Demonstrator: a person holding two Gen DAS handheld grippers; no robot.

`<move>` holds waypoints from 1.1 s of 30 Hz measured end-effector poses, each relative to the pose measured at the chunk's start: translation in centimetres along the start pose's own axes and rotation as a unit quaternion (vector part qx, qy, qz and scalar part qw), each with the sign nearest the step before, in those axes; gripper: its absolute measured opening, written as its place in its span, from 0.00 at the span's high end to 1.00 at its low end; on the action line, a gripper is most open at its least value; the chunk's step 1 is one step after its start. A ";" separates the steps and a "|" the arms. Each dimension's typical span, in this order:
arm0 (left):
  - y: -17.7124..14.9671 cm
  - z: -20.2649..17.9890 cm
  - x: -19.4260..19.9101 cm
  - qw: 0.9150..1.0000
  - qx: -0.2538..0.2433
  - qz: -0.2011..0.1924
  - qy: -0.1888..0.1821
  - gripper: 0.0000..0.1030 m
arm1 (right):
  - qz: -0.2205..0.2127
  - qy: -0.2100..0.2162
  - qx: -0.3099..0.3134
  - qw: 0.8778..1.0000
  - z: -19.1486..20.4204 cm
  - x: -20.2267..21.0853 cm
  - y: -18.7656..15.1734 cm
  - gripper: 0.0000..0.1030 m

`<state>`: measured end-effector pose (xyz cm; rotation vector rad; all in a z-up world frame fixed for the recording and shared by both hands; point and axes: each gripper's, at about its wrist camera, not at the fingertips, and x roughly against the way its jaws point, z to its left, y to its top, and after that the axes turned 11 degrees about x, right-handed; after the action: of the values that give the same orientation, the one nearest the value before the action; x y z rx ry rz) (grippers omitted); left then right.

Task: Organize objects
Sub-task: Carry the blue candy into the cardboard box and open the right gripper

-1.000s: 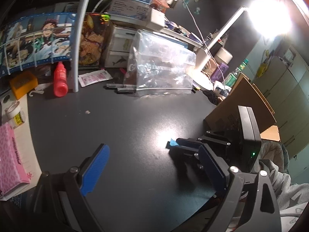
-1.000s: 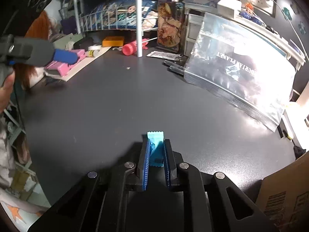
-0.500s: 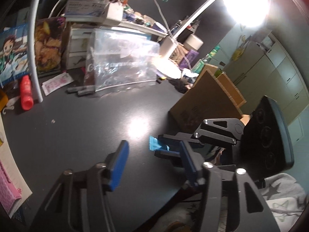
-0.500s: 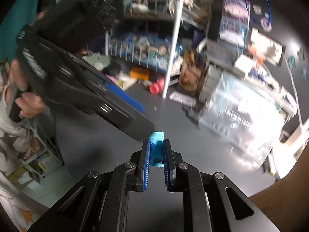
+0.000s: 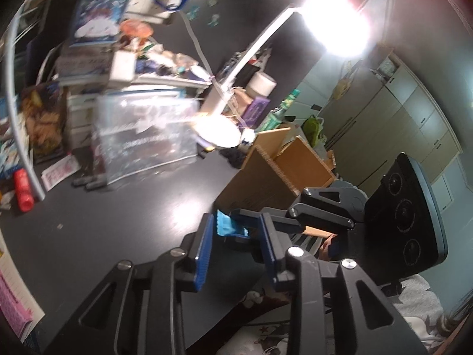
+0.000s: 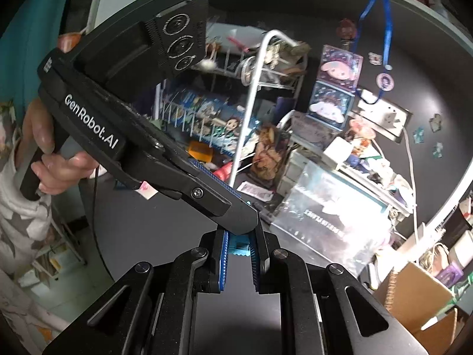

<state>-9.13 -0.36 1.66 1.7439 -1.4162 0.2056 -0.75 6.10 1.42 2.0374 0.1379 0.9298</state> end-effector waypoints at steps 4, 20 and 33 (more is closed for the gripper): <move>1.0 -2.4 -1.6 1.000 -0.012 0.000 -0.009 0.76 | 0.001 -0.014 -0.016 1.000 -1.8 2.0 -0.6 0.92; 5.4 -9.9 -13.7 0.998 -0.024 0.054 -0.030 0.77 | 0.051 -0.042 -0.095 0.993 -11.7 7.3 -8.5 0.92; 5.8 -11.0 -16.5 0.996 -0.050 0.050 0.057 0.41 | 0.112 -0.032 -0.126 0.985 -15.0 7.0 -12.3 0.83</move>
<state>-15.68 19.20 1.47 1.5581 -1.4072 0.2791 -2.80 26.58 1.30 1.8676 -0.2375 0.9643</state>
